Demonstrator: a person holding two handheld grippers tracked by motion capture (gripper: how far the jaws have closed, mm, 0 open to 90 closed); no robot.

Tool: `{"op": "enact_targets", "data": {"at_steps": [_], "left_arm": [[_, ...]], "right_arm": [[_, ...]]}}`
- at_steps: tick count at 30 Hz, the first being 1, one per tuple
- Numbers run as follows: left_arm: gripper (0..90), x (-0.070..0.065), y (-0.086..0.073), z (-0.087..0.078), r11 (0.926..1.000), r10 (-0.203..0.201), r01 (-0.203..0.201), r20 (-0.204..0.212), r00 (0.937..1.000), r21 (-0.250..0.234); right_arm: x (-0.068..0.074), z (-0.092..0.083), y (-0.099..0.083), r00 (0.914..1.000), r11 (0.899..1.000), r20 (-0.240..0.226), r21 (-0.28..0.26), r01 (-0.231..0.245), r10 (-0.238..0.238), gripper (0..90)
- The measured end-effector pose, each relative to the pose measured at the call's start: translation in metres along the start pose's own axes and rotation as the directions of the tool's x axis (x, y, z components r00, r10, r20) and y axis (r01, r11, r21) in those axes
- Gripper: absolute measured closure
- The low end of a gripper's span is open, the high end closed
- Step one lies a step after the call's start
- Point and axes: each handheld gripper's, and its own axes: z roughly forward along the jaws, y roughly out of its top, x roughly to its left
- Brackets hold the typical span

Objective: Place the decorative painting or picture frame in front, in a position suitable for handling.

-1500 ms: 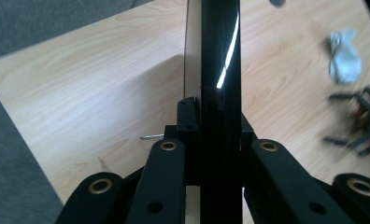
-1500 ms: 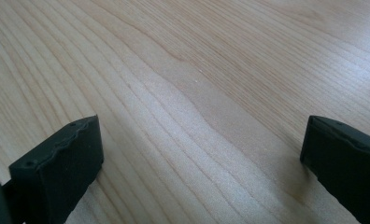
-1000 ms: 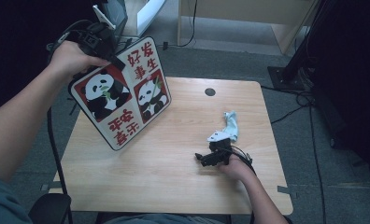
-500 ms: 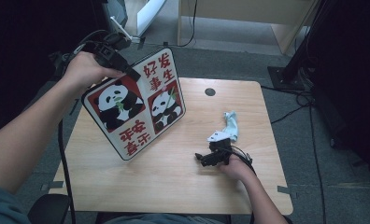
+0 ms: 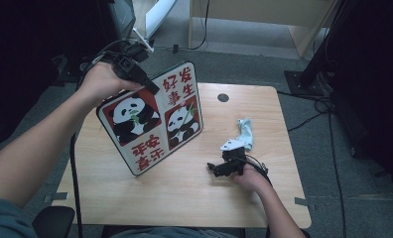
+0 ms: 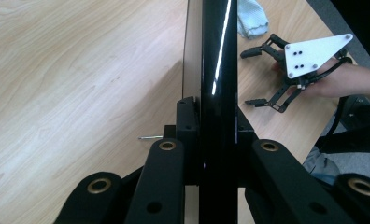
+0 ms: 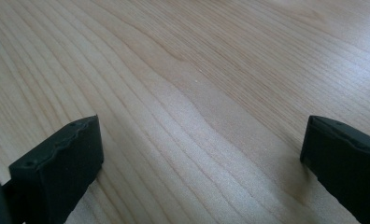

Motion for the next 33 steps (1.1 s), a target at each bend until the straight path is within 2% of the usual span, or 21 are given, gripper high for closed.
{"op": "enact_targets", "data": {"at_steps": [11,16,18,26,28,33], "left_arm": [[80.6,0.004,0.003,0.004,0.9999,-0.013,0.013,0.023,0.9997,0.006],[80.4,0.005,0.002,0.004,1.0000,-0.004,0.004,0.013,0.9999,0.003],[80.1,0.004,0.002,0.004,0.9999,0.010,-0.010,0.002,0.9999,0.002],[65.4,0.004,-0.002,-0.002,0.9980,0.045,-0.046,-0.004,0.9990,-0.043],[59.3,0.005,-0.004,-0.004,0.9973,0.045,-0.045,-0.004,0.9990,-0.058],[50.7,0.008,-0.011,-0.008,0.9946,0.047,-0.047,-0.007,0.9989,-0.093]], "right_arm": [[0.000,0.000,0.000,1.0000,1.000,0.000,-0.001,0.000,0.000,0.0],[0.000,0.000,0.000,1.0000,1.000,-0.003,-0.001,-0.001,0.001,0.0],[-0.001,0.000,0.000,0.9999,1.000,-0.010,-0.003,0.001,-0.001,0.0],[-0.002,0.000,0.000,0.9996,1.000,-0.020,-0.002,0.018,-0.018,0.0],[-0.003,0.000,0.000,0.9996,1.000,-0.021,-0.002,0.020,-0.020,0.0],[-0.003,0.001,0.001,0.9996,1.000,-0.018,-0.002,0.021,-0.021,0.0]]}}
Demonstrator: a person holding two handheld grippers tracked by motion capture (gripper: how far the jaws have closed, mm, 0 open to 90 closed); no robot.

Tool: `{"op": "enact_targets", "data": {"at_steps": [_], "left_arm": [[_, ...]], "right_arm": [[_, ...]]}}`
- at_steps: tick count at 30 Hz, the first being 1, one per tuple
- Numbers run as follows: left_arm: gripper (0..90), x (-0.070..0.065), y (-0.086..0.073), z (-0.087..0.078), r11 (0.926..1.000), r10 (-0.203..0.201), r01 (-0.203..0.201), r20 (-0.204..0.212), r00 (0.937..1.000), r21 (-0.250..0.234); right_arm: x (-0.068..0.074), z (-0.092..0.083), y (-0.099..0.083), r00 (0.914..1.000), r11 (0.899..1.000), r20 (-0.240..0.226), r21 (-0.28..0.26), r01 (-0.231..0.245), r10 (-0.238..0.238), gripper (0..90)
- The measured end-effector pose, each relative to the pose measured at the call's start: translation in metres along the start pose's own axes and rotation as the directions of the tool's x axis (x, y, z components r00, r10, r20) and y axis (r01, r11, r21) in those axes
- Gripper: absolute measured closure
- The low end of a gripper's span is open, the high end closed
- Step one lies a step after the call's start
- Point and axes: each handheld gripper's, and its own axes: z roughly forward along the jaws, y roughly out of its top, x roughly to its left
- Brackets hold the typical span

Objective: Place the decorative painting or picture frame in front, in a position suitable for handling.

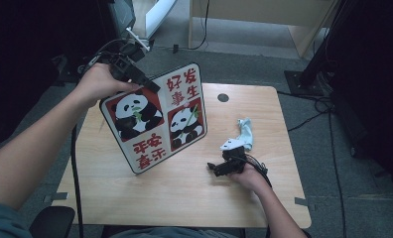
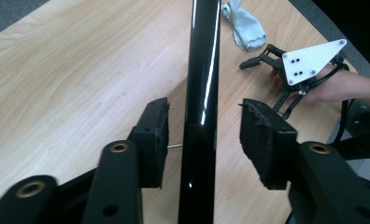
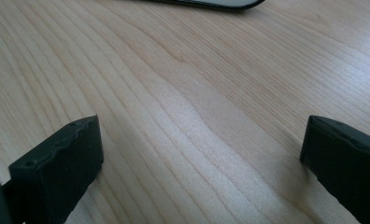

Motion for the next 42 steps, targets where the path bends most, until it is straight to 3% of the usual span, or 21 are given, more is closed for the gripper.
{"op": "enact_targets", "data": {"at_steps": [9,18,20,25,34,39,42], "left_arm": [[45.0,0.008,-0.019,-0.014,0.9972,0.019,-0.018,0.016,0.9997,-0.072],[44.2,0.004,-0.042,-0.032,0.9891,0.047,-0.047,0.001,0.9989,-0.139],[43.8,0.004,-0.047,-0.036,0.9869,0.047,-0.046,0.004,0.9989,-0.155],[39.4,0.003,-0.067,-0.041,0.9802,0.050,-0.054,-0.024,0.9984,-0.191],[38.4,0.005,-0.096,-0.047,0.9670,0.046,-0.057,-0.047,0.9978,-0.248],[40.1,0.005,-0.113,-0.048,0.9602,0.046,-0.058,-0.048,0.9978,-0.273],[40.1,0.006,-0.124,-0.047,0.9600,0.041,-0.055,-0.057,0.9975,-0.275]], "right_arm": [[0.001,0.001,0.001,0.9999,1.000,0.013,0.001,-0.011,0.011,0.0],[0.002,0.001,0.001,0.9998,1.000,0.012,0.001,-0.018,0.018,0.3],[0.000,-0.001,0.002,0.9998,1.000,0.010,0.006,-0.015,0.015,5.1],[-0.006,-0.005,0.005,0.9982,0.998,0.005,-0.004,-0.059,0.059,12.4],[-0.016,-0.020,0.021,0.9941,0.990,-0.007,-0.086,-0.108,0.108,13.0],[-0.023,-0.025,0.025,0.9909,0.987,-0.012,-0.088,-0.135,0.134,13.0],[-0.028,-0.028,0.026,0.9897,0.984,0.005,-0.105,-0.142,0.143,14.6]]}}
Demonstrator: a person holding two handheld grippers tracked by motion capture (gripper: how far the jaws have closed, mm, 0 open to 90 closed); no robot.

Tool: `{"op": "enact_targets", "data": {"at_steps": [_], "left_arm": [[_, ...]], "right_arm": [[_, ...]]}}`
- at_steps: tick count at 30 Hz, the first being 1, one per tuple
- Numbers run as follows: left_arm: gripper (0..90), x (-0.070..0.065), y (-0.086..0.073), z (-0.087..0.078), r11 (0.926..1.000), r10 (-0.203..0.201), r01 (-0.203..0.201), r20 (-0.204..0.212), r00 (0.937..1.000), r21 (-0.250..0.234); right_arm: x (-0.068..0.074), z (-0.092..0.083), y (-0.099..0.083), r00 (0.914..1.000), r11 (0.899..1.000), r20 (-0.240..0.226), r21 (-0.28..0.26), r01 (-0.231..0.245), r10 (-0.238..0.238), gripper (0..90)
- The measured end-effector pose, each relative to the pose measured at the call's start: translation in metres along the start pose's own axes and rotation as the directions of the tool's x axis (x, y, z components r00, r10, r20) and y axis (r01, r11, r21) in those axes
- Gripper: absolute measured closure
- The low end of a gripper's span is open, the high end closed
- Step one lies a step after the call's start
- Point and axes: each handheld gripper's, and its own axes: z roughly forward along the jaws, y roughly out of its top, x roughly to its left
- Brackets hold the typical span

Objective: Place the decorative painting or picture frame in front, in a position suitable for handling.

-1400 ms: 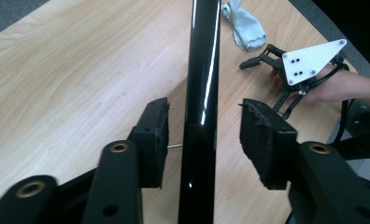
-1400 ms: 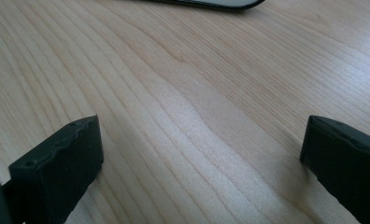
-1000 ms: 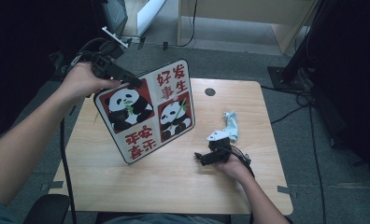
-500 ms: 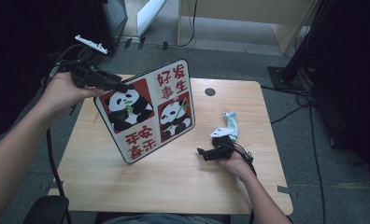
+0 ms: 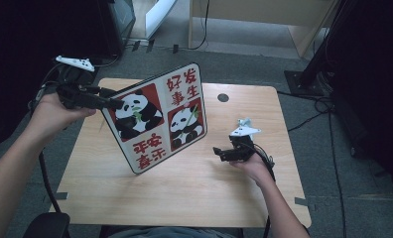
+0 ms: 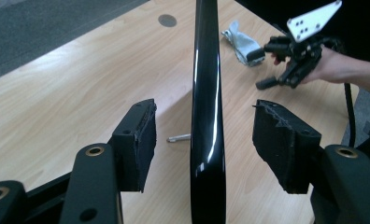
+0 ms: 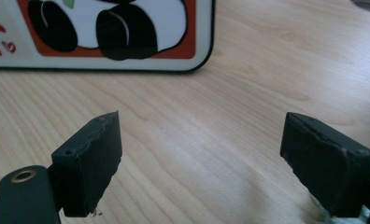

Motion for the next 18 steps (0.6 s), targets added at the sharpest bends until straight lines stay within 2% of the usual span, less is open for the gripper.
{"op": "enact_targets", "data": {"at_steps": [3,8,12,15,18], "left_arm": [[40.0,0.000,-0.007,-0.002,0.9999,0.004,-0.004,-0.009,1.0000,-0.012],[39.9,-0.003,-0.020,-0.003,0.9989,0.004,-0.004,0.001,1.0000,-0.046],[39.8,-0.006,-0.033,-0.001,0.9986,0.025,-0.026,-0.022,0.9994,-0.045],[39.8,-0.008,-0.042,0.001,0.9981,0.027,-0.028,-0.023,0.9994,-0.054],[39.8,-0.010,-0.049,0.003,0.9977,0.021,-0.022,-0.017,0.9996,-0.064]], "right_arm": [[-0.005,-0.003,0.003,0.9989,0.999,0.007,-0.020,-0.046,0.046,18.2],[-0.014,-0.010,0.005,0.9984,0.998,0.037,-0.041,-0.042,0.044,21.6],[-0.022,-0.013,0.005,0.9974,0.998,0.051,-0.050,-0.049,0.052,23.7],[-0.031,-0.017,0.003,0.9947,0.997,0.079,-0.052,-0.061,0.065,28.6],[-0.043,-0.022,0.001,0.9873,0.993,0.118,-0.060,-0.100,0.106,32.7]]}}
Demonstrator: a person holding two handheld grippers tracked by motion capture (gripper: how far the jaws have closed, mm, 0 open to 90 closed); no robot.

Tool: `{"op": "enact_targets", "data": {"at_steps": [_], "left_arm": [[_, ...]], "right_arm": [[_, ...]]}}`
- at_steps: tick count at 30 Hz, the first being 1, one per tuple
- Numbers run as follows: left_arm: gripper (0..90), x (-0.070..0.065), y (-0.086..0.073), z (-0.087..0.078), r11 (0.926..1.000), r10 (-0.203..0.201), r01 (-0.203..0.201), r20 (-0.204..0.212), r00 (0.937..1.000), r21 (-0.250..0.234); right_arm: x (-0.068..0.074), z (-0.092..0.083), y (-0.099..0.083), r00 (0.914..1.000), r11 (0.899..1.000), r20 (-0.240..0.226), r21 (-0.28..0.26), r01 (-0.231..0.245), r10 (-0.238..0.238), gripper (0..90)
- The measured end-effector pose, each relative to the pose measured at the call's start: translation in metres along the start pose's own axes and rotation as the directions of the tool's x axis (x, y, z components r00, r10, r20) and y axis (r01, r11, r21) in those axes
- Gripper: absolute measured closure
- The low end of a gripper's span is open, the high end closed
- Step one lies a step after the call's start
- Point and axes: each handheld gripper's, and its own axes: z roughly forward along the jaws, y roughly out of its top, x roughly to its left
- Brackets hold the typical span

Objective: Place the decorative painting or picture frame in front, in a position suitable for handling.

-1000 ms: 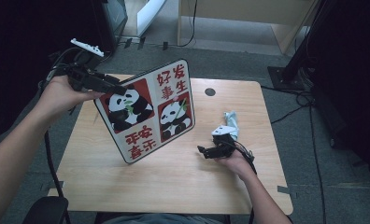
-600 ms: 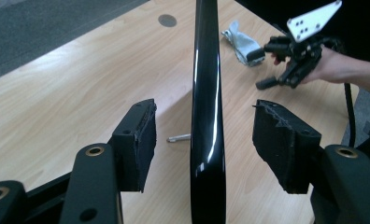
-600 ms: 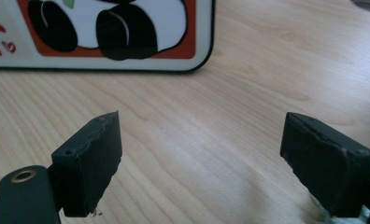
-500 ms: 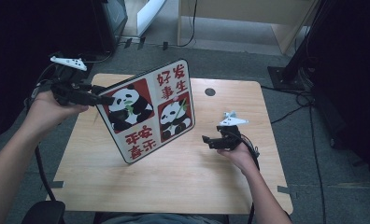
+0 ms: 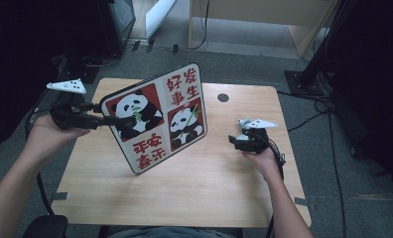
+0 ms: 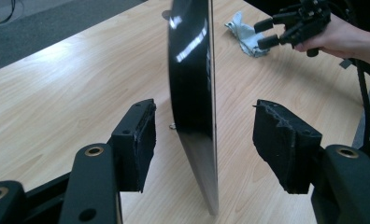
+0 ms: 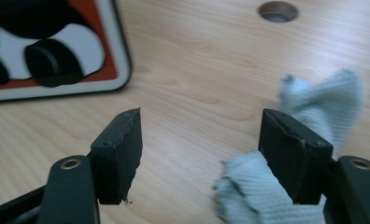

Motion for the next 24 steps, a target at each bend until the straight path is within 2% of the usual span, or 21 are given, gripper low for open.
{"op": "enact_targets", "data": {"at_steps": [2,4,11,13,15,21,24], "left_arm": [[39.8,-0.001,-0.005,0.002,1.0000,-0.004,0.004,-0.003,1.0000,-0.002],[39.8,-0.003,-0.012,0.006,1.0000,-0.006,0.006,-0.011,0.9999,0.001],[40.9,-0.006,-0.029,0.013,0.9987,-0.026,0.027,0.008,0.9996,-0.043],[43.9,-0.008,-0.034,0.016,0.9991,-0.023,0.023,-0.001,0.9997,-0.037],[44.5,-0.009,-0.040,0.019,0.9986,-0.030,0.030,0.012,0.9995,-0.045],[45.4,-0.011,-0.052,0.029,0.9974,-0.047,0.047,0.006,0.9989,-0.055],[48.3,-0.011,-0.057,0.034,0.9964,-0.062,0.063,0.003,0.9980,-0.058]], "right_arm": [[-0.009,-0.002,-0.001,0.9993,1.000,0.028,-0.009,-0.023,0.023,33.7],[-0.017,-0.003,-0.002,0.9981,1.000,0.056,-0.007,-0.025,0.025,34.6],[-0.028,0.001,-0.006,0.9953,0.999,0.088,-0.011,-0.038,0.039,39.2],[-0.031,0.003,-0.006,0.9948,0.999,0.095,0.005,-0.036,0.035,40.4],[-0.036,0.007,-0.008,0.9921,0.998,0.116,0.037,-0.053,0.049,43.3],[-0.045,0.012,-0.009,0.9913,0.996,0.107,0.045,-0.082,0.077,46.6],[-0.048,0.015,-0.011,0.9914,0.995,0.108,0.057,-0.081,0.074,48.1]]}}
